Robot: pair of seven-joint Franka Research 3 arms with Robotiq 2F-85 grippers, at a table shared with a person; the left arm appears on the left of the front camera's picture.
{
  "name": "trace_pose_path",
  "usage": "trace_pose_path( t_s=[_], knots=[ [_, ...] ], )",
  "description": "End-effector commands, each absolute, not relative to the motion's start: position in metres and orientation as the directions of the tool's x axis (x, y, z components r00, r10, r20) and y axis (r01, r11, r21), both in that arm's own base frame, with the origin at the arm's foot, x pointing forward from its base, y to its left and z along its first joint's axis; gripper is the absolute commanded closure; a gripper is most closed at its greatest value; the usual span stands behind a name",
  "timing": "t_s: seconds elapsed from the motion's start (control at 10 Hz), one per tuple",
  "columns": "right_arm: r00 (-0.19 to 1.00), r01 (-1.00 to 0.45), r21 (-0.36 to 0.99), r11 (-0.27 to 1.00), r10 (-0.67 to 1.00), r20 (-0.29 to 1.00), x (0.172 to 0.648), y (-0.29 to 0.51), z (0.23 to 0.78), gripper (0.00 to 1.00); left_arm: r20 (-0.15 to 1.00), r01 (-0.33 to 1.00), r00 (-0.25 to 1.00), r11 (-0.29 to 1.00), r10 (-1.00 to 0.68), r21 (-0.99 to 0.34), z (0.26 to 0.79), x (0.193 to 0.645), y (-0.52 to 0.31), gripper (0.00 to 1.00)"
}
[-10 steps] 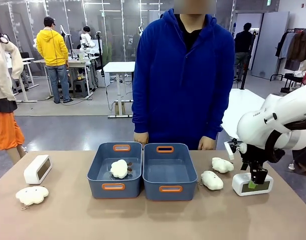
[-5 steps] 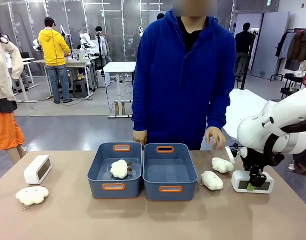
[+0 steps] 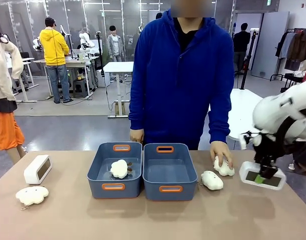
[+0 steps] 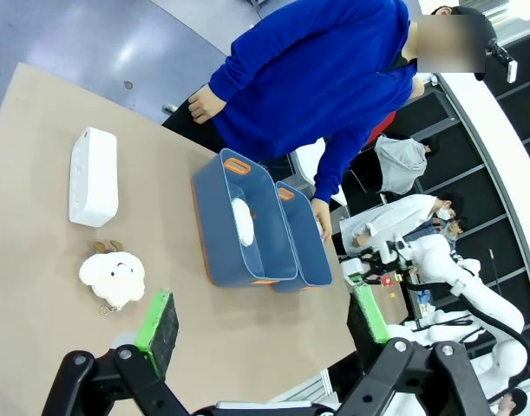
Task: Sort the digital clocks into the basket.
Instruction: Pick up the Digital clock from the table and place it into the empty Plastic storage basket.
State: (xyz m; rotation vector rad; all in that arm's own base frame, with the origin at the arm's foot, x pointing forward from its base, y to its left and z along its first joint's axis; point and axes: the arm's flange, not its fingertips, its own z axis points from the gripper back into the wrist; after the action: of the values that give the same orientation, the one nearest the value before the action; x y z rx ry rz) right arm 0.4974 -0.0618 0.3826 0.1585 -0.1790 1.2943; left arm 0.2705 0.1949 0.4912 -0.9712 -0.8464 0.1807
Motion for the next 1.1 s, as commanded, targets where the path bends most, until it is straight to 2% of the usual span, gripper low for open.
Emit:
trace_pose_path(
  t_s=[0.0, 0.2, 0.4, 1.0],
  knots=[
    [0.270, -0.962, 0.053, 0.267, 0.908, 0.322, 0.440, -0.103, 0.432, 1.00, 0.553, 0.236, 0.675, 0.567, 0.488, -0.789, 0.492, 0.272, 0.195, 0.00],
    [0.267, -0.958, 0.022, 0.286, 0.860, 0.436, 0.391, -0.136, 0.465, 1.00, 0.553, 0.236, 0.675, 0.567, 0.488, -0.789, 0.492, 0.272, 0.195, 0.00],
    [0.256, -0.953, -0.022, 0.302, 0.842, 0.474, 0.353, -0.150, 0.481, 1.00, 0.553, 0.236, 0.675, 0.567, 0.488, -0.789, 0.492, 0.272, 0.195, 0.00],
    [0.263, -0.937, -0.084, 0.340, 0.842, 0.470, 0.328, -0.131, 0.487, 1.00, 0.553, 0.236, 0.675, 0.567, 0.488, -0.789, 0.492, 0.272, 0.195, 0.00]
  ],
)
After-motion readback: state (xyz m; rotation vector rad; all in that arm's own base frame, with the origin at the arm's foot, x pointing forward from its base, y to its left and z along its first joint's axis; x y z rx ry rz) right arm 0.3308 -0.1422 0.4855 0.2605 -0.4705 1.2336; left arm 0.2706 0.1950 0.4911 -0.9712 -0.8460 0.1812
